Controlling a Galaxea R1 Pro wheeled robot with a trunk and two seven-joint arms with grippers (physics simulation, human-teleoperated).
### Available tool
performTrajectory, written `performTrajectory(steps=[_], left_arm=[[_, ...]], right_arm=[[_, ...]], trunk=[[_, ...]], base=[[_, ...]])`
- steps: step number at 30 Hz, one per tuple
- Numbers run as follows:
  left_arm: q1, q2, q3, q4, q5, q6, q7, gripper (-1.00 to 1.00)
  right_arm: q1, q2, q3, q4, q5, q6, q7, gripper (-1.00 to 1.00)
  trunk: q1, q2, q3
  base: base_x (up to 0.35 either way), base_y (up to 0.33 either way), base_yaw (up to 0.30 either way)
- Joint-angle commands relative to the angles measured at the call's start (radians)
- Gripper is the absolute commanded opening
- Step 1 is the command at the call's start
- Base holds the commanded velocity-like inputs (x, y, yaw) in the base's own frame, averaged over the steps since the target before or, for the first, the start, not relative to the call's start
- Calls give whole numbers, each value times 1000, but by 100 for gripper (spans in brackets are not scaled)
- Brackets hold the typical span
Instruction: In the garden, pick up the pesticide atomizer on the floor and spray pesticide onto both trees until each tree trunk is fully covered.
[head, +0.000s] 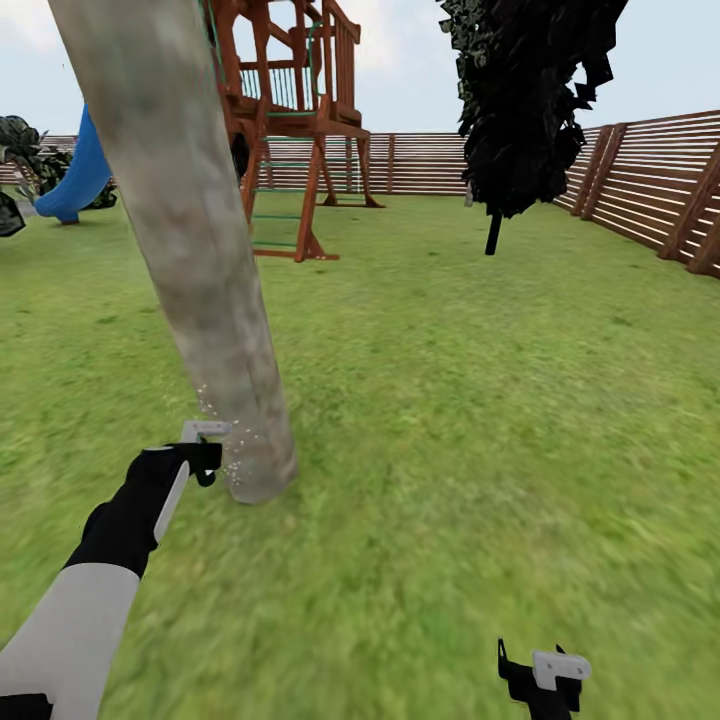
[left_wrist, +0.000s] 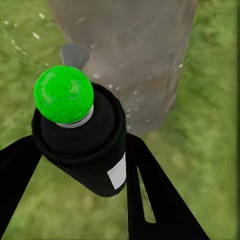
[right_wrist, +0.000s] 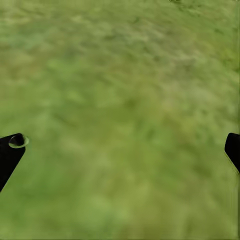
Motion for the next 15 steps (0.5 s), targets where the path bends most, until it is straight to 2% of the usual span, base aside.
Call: performTrajectory(steps=[1, 6, 11, 15], left_arm=[[0, 0, 0, 0, -1, 0, 0, -100], [0, 1, 1, 0, -5, 0, 0, -100], [0, 1, 2, 0, -6, 0, 1, -100], [0, 1, 6, 0, -8, 0, 2, -100]], right_arm=[[0, 0, 0, 0, 0, 0, 0, 100], [0, 0, 0, 0, 0, 0, 0, 100], [0, 1, 1, 0, 0, 0, 0, 100], [0, 1, 1, 0, 0, 0, 0, 100]], trunk=[[0, 0, 0], [0, 0, 0], [0, 0, 0], [0, 0, 0]], base=[[236, -180, 0], [220, -193, 0], [22, -267, 10], [0, -273, 232]])
